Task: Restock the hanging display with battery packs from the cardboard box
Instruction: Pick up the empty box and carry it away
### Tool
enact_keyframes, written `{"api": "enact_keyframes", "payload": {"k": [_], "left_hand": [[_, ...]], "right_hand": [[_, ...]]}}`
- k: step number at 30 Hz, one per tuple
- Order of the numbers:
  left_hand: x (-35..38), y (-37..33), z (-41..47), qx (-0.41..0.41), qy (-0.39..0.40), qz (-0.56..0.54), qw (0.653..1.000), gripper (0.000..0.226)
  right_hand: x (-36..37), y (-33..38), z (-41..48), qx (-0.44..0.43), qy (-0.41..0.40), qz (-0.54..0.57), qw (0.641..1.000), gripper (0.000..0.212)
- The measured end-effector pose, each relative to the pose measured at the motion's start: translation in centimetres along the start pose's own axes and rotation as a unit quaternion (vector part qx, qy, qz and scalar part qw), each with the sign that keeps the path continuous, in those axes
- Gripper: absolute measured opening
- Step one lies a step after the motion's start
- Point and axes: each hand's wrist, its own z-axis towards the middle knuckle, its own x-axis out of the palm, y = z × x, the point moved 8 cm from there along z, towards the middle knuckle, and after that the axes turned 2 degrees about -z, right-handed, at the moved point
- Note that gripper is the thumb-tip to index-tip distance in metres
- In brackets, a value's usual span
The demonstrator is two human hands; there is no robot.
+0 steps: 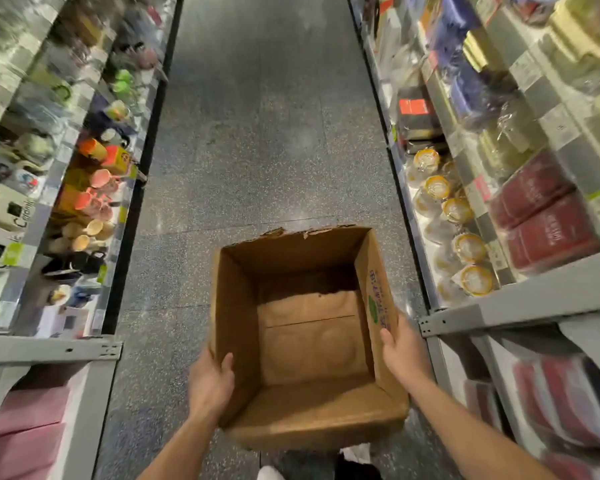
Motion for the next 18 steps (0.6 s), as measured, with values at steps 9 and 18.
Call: {"api": "enact_keyframes", "payload": {"k": [9, 18], "left_hand": [[11.3, 3.7, 19.5, 0.066, -0.003, 0.044, 0.997, 0.027], [20.8, 7.8, 30.1, 0.087, 0.016, 0.065, 0.994, 0.024]], "right_hand": [[12.7, -2.5, 16.8, 0.011, -0.031, -0.059, 0.998, 0.043], [20.9, -7.6, 25.8, 0.023, -0.048, -0.066, 0.996, 0.04]]}}
